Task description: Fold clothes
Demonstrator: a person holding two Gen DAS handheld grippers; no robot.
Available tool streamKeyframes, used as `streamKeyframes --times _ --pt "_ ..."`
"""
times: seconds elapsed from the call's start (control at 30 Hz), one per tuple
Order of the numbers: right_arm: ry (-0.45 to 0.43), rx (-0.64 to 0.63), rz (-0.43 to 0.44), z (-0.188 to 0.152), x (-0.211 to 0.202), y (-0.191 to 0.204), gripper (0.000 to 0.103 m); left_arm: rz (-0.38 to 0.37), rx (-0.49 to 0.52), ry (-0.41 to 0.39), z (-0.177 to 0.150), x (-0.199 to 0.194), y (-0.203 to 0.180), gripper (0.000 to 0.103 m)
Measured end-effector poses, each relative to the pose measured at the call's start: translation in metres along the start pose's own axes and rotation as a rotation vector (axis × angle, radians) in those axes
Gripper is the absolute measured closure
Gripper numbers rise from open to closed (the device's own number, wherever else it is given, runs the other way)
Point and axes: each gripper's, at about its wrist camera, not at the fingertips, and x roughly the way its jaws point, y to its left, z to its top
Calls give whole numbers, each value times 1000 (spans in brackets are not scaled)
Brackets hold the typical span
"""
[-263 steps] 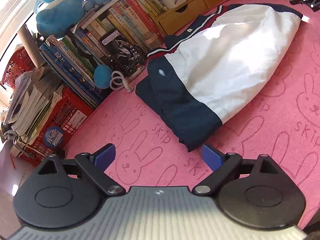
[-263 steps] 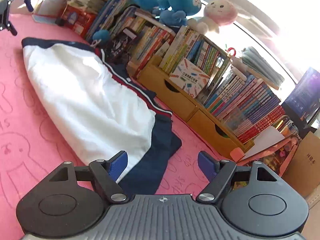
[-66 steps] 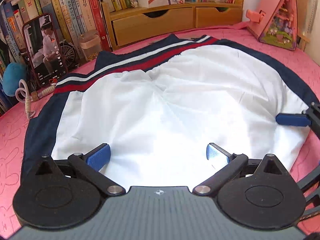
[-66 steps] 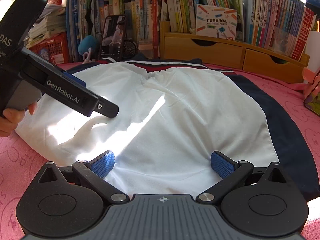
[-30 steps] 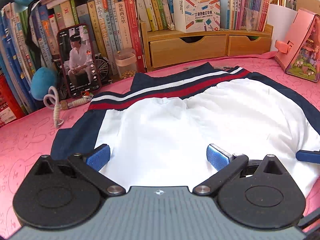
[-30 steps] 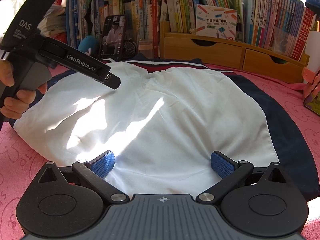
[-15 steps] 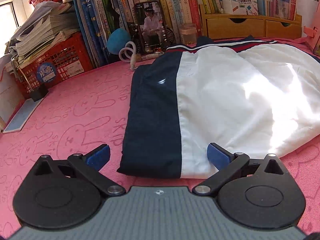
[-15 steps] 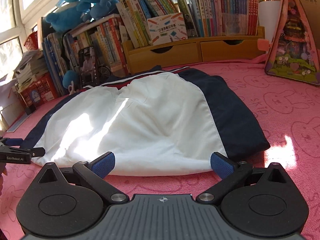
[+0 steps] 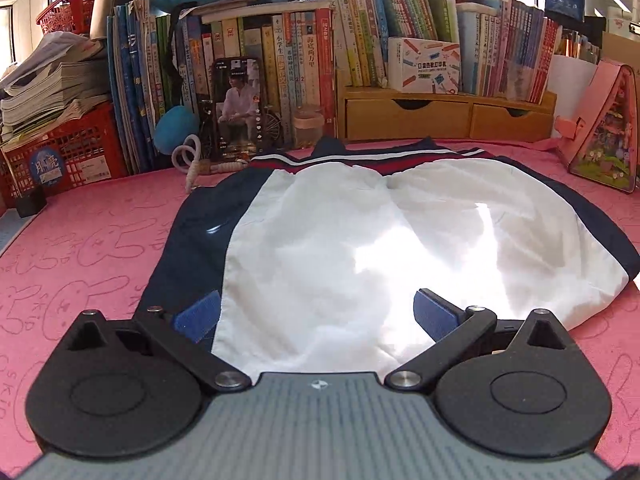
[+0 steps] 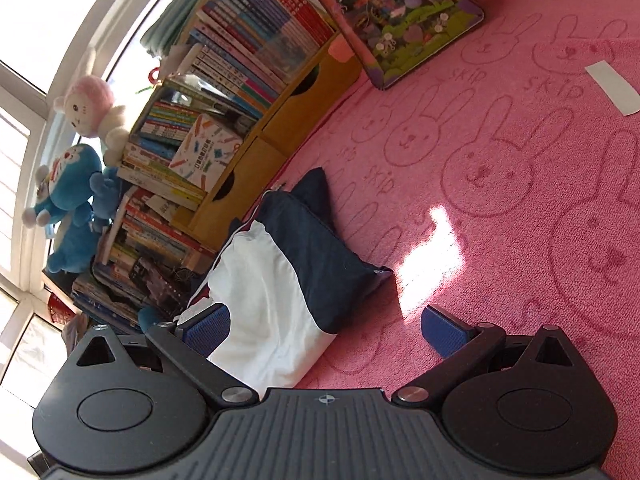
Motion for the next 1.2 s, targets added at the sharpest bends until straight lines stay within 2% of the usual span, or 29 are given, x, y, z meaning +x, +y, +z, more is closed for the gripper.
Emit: streamKeyframes --times 0.13,0.33,0.57,0.73,0.83,1.07,1.13,1.2 --pt "0 -18 0 -1 9 8 0 -5 2 18 -1 15 -27 0" --pt "-11 -34 13 -2 16 10 0 58 35 43 -17 23 -33 0" --pt "-29 -62 10 -5 21 16 0 -49 7 23 -18 10 -35 0" --pt "-6 -75 31 -8 29 22 0 -14 18 27 -26 17 -37 0" --pt "8 -97 42 -10 34 28 0 -18 4 46 -25 22 -34 0" --pt "-23 -66 37 -7 47 33 0 -13 12 47 -25 22 -35 0" --pt "-25 -65 32 -5 50 34 5 -19 5 49 -25 22 -33 0" --pt "-23 -48 35 -4 54 31 18 -19 5 49 -25 22 -33 0"
